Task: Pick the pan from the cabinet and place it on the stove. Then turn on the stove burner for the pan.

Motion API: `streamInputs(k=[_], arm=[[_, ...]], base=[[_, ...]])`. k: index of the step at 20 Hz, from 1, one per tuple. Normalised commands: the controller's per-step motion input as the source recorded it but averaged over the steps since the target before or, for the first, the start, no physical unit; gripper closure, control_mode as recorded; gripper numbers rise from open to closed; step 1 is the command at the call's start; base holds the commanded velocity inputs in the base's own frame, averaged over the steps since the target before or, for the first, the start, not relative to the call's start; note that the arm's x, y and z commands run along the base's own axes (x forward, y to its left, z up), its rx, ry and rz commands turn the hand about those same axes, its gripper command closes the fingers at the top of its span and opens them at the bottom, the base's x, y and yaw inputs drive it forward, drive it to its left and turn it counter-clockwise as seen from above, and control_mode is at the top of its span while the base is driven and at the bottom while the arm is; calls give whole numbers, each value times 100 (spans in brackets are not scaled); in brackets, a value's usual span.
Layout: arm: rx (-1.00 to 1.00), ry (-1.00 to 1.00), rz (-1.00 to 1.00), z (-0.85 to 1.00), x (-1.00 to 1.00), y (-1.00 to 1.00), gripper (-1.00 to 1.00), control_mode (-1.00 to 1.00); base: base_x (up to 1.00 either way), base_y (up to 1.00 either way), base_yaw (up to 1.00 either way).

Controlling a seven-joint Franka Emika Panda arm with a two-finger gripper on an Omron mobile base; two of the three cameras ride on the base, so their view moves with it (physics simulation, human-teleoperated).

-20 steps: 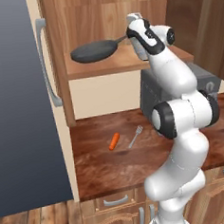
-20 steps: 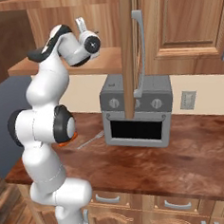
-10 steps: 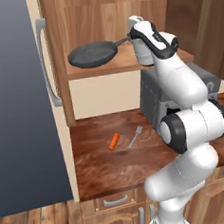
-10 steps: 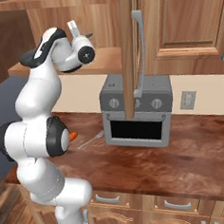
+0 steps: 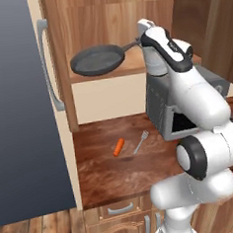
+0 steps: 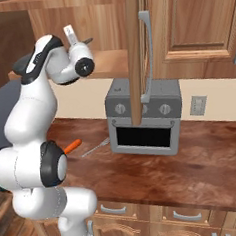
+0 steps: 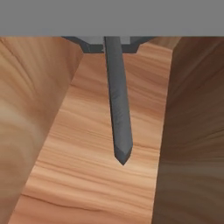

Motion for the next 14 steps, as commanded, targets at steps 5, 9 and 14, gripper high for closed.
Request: streamInputs(k=[5, 9, 14], arm=[[0, 0, -1, 1, -61, 0, 100, -100], [0, 0, -2, 1, -62, 0, 100, -100], [0, 0, -3, 0, -65, -4, 100, -100]], base=[[0, 0, 0], [0, 0, 0], [0, 0, 0]])
